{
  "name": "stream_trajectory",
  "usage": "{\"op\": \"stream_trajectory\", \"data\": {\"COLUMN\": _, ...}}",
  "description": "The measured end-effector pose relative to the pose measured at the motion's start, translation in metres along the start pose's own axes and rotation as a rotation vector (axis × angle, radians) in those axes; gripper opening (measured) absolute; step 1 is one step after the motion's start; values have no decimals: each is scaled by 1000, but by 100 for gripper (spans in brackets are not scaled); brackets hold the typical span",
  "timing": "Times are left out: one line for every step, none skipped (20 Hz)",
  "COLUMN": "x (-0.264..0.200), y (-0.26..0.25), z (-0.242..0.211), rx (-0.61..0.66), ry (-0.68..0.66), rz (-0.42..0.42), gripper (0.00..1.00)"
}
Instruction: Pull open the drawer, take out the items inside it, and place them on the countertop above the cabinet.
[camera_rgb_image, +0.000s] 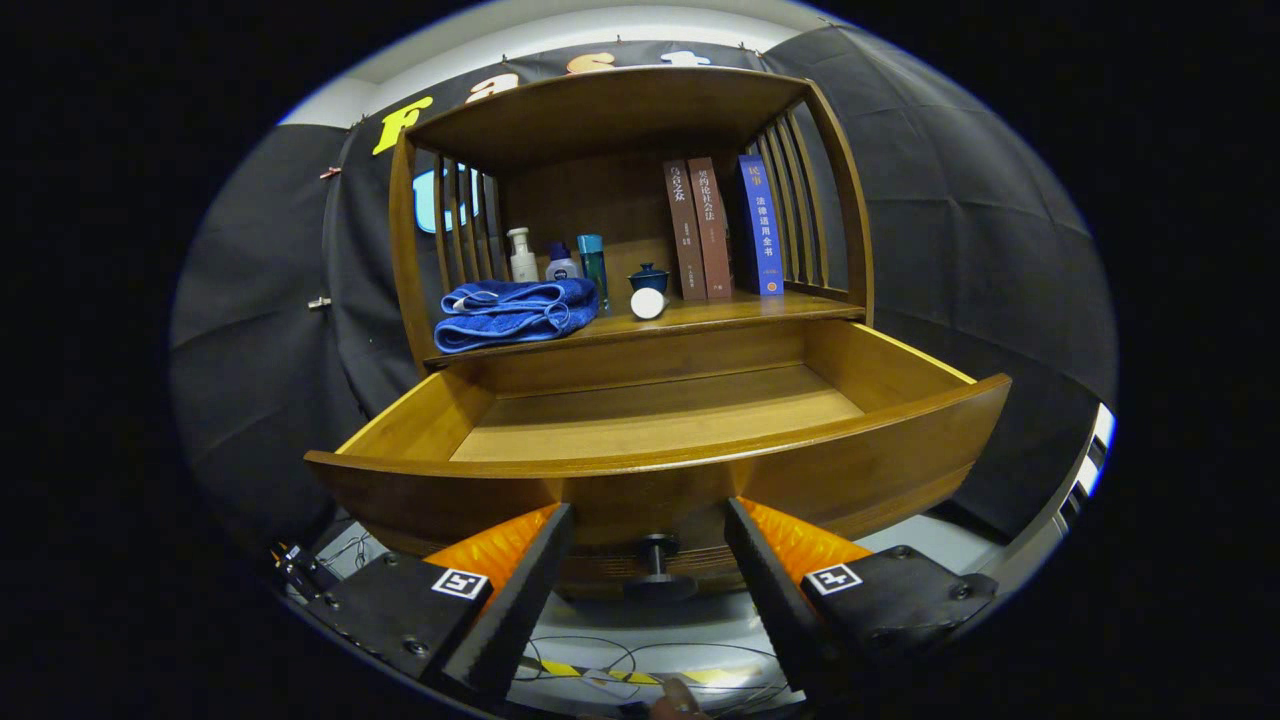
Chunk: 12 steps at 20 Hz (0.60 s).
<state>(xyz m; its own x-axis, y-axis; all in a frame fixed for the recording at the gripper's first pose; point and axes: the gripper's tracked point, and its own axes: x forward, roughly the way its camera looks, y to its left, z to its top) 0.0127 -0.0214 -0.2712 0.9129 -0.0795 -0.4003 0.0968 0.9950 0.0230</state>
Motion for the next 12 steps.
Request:
{"op": "stream_trajectory", "data": {"x": 7, "y": 0, "z": 2, "rx": -1, "ry": 2, "rz": 1, "gripper": 99}}
{"op": "stream_trajectory", "data": {"x": 14, "y": 0, "z": 6, "rx": -5, "ry": -2, "rz": 2, "gripper": 99}}
{"op": "stream_trajectory", "data": {"x": 24, "y": 1, "z": 9, "rx": -5, "ry": -1, "rz": 1, "gripper": 99}}
{"op": "stream_trajectory", "data": {"x": 34, "y": 2, "z": 13, "rx": -3, "ry": -5, "rz": 1, "gripper": 99}}
{"op": "stream_trajectory", "data": {"x": 44, "y": 3, "z": 18, "rx": -2, "ry": -14, "rz": -1, "gripper": 100}}
{"op": "stream_trajectory", "data": {"x": 54, "y": 4, "z": 26, "rx": -4, "ry": -32, "rz": -3, "gripper": 99}}
{"op": "stream_trajectory", "data": {"x": 69, "y": 6, "z": 31, "rx": -14, "ry": -38, "rz": -7, "gripper": 99}}
{"op": "stream_trajectory", "data": {"x": 78, "y": 5, "z": 31, "rx": -15, "ry": -35, "rz": -7, "gripper": 100}}
{"op": "stream_trajectory", "data": {"x": 93, "y": 6, "z": 36, "rx": -13, "ry": -40, "rz": -8, "gripper": 100}}
{"op": "stream_trajectory", "data": {"x": 103, "y": 6, "z": 38, "rx": -14, "ry": -41, "rz": -9, "gripper": 99}}
{"op": "stream_trajectory", "data": {"x": 114, "y": 6, "z": 42, "rx": -13, "ry": -46, "rz": -7, "gripper": 99}}
{"op": "stream_trajectory", "data": {"x": 122, "y": 7, "z": 44, "rx": -14, "ry": -48, "rz": -8, "gripper": 100}}
